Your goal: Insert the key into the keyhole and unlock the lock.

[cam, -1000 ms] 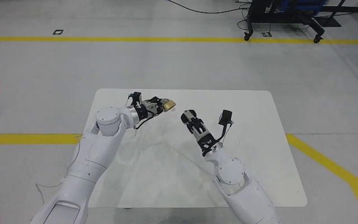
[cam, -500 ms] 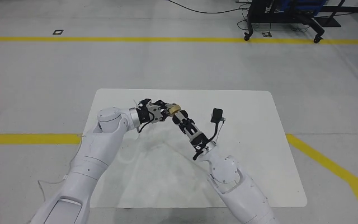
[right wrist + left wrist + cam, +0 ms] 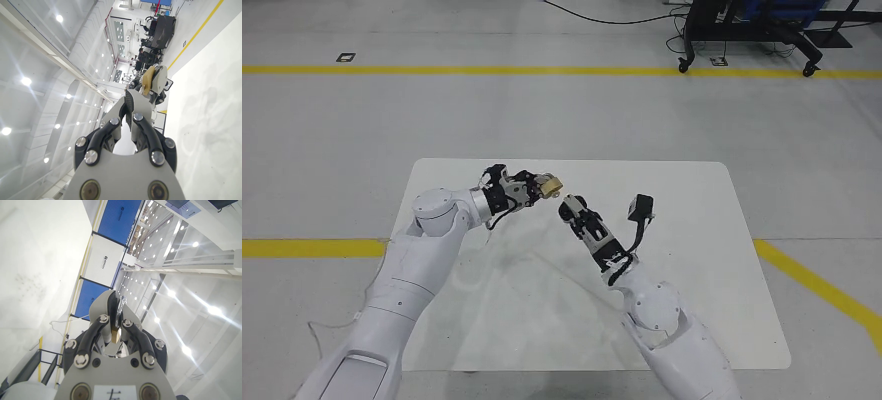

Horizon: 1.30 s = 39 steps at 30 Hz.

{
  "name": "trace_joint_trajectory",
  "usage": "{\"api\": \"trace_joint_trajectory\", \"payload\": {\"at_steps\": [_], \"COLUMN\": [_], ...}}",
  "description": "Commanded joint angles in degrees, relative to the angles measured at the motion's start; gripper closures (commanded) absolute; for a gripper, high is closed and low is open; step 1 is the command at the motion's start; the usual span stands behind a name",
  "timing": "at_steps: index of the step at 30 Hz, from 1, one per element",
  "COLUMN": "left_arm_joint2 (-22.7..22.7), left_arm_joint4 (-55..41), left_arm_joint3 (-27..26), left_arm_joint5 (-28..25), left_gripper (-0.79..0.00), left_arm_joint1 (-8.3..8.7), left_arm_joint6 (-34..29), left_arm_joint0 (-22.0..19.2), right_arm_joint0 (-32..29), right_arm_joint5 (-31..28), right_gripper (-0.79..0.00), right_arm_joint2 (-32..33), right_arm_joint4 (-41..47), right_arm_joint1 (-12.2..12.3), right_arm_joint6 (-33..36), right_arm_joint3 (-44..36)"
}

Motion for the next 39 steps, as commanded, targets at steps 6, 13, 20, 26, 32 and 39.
{"api": "trace_joint_trajectory", "payload": {"at_steps": [6,13,20,26,32,39], "left_arm_joint2": [-0.19,-0.51,-0.77,-0.78,-0.91,-1.01], "left_arm_joint4": [2.74,2.23,1.56,1.34,0.99,1.16], "left_arm_joint3": [-2.91,-4.05,-4.55,-4.6,-4.48,-4.28], "left_arm_joint5": [-6.36,-10.37,-12.47,-12.7,-13.0,-12.83], "left_gripper": [0.0,0.0,0.0,0.0,0.0,0.0], "left_arm_joint1": [0.27,0.31,0.31,0.31,0.3,0.35], "left_arm_joint6": [-2.02,-4.81,-6.44,-7.38,-7.91,-8.47], "left_arm_joint0": [0.89,1.63,2.05,2.04,1.97,1.81], "right_arm_joint0": [-1.45,0.73,2.08,3.09,3.7,3.14], "right_arm_joint5": [3.31,5.45,6.24,7.01,7.29,6.41], "right_gripper": [-0.785,-0.656,-0.342,-0.323,-0.323,-0.326], "right_arm_joint2": [2.02,3.07,3.25,3.12,3.19,3.79], "right_arm_joint4": [13.0,23.32,28.1,30.31,30.64,30.46], "right_arm_joint1": [0.46,0.48,0.5,0.5,0.55,0.7], "right_arm_joint6": [11.04,18.36,21.88,23.27,22.89,21.62], "right_arm_joint3": [-1.08,2.06,3.88,4.95,5.08,4.06]}}
